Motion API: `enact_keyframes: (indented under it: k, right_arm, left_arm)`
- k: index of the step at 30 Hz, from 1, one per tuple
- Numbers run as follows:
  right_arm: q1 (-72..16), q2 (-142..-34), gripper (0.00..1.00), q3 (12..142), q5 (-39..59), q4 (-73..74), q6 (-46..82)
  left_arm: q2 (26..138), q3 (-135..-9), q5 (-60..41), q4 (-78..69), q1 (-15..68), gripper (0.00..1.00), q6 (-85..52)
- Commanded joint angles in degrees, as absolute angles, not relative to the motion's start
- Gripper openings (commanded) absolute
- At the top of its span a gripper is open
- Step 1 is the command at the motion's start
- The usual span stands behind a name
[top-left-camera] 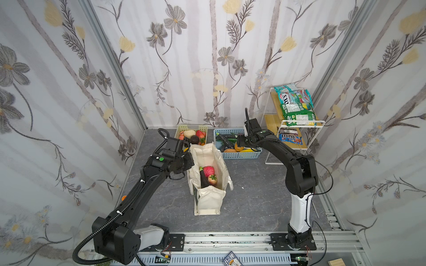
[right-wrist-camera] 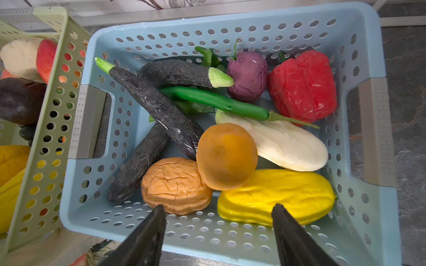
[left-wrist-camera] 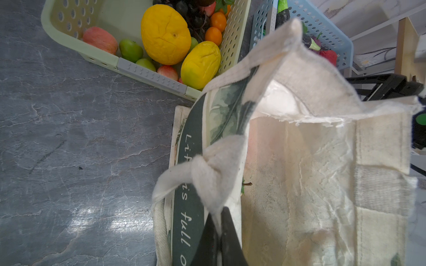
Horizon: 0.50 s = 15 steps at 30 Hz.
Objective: Place the food into the grocery bag and tie it
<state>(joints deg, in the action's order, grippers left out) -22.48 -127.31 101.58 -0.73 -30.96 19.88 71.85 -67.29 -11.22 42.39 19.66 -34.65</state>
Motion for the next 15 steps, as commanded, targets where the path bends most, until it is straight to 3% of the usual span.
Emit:
enact_keyframes:
  k: [1, 15]
  right_arm:
    - [-22.2, -128.7, 0.73, 103.0, -1.0, -29.3, 20.1]
    - [-21.4, -135.3, 0.73, 109.5, 0.1, -30.4, 20.1]
  left_arm:
    - [72.0, -67.8, -11.6, 41.3, 19.6, 0.0, -34.4]
    - [72.0, -67.5, -12.4, 40.8, 19.6, 0.0, -34.6]
